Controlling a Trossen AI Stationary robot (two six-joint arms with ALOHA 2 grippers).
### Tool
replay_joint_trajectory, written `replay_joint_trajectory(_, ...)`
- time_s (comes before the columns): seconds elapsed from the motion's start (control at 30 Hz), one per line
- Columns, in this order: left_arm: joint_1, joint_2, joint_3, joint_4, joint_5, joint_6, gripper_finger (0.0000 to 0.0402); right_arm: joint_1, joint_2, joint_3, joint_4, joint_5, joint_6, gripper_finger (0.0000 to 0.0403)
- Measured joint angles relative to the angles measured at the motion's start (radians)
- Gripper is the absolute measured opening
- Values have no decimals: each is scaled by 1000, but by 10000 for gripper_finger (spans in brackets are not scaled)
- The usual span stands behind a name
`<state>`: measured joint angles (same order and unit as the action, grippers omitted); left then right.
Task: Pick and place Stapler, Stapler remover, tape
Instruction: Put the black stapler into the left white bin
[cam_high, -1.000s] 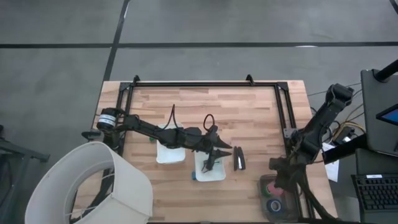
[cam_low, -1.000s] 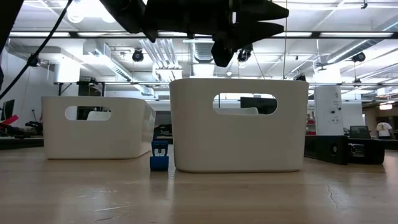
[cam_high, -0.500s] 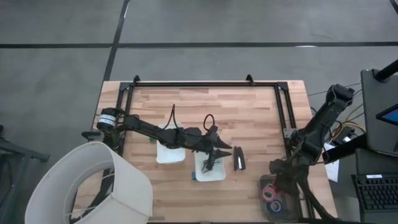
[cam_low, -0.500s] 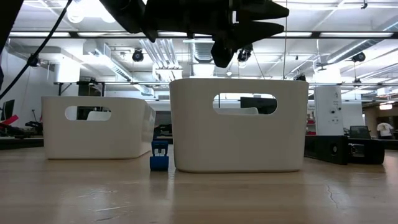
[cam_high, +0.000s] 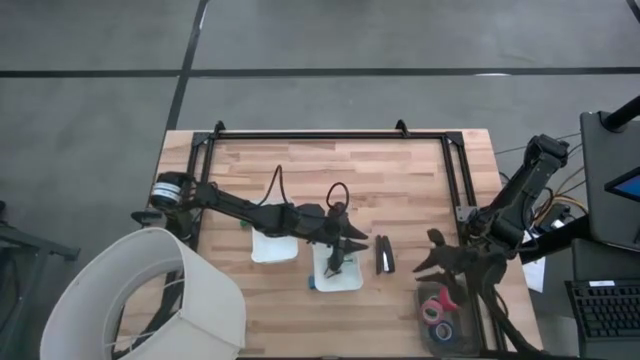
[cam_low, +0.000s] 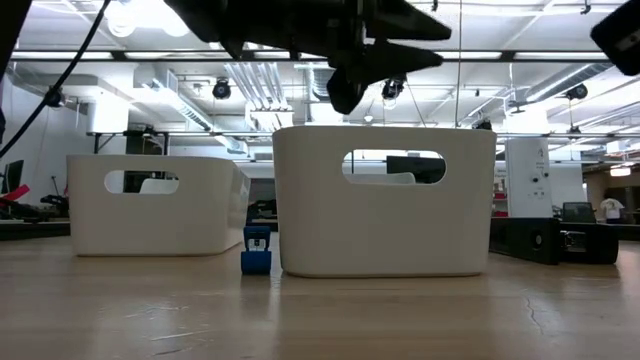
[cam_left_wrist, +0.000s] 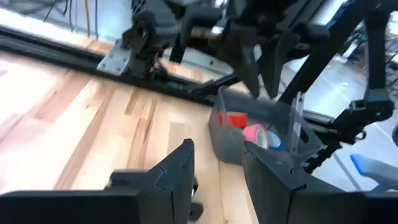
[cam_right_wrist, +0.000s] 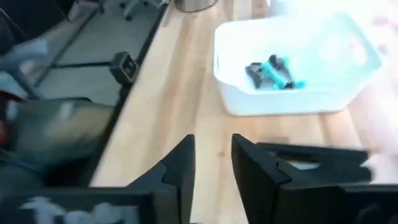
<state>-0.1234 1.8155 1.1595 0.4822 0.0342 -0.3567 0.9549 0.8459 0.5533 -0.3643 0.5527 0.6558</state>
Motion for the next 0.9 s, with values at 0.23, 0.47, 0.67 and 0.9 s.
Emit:
replay_joint_trajectory(0.23, 6, -35, -1, -133, -107, -57, 138, -78, -3, -1, 4, 35, -130, 16)
replay_joint_trajectory(0.47, 13, -32, 16, -137, -142, -98, 138, -69, -64, -2, 29, 241, -298, 8)
replay_joint_trajectory(0.67, 12, -30, 57, -162, -132, -2, 138, -60, -128, -28, 186, 212, -455, 8)
replay_joint_trajectory(0.9, 15, -30, 95, -247, -119, 74, 138, -48, -285, -137, 287, 159, -514, 8)
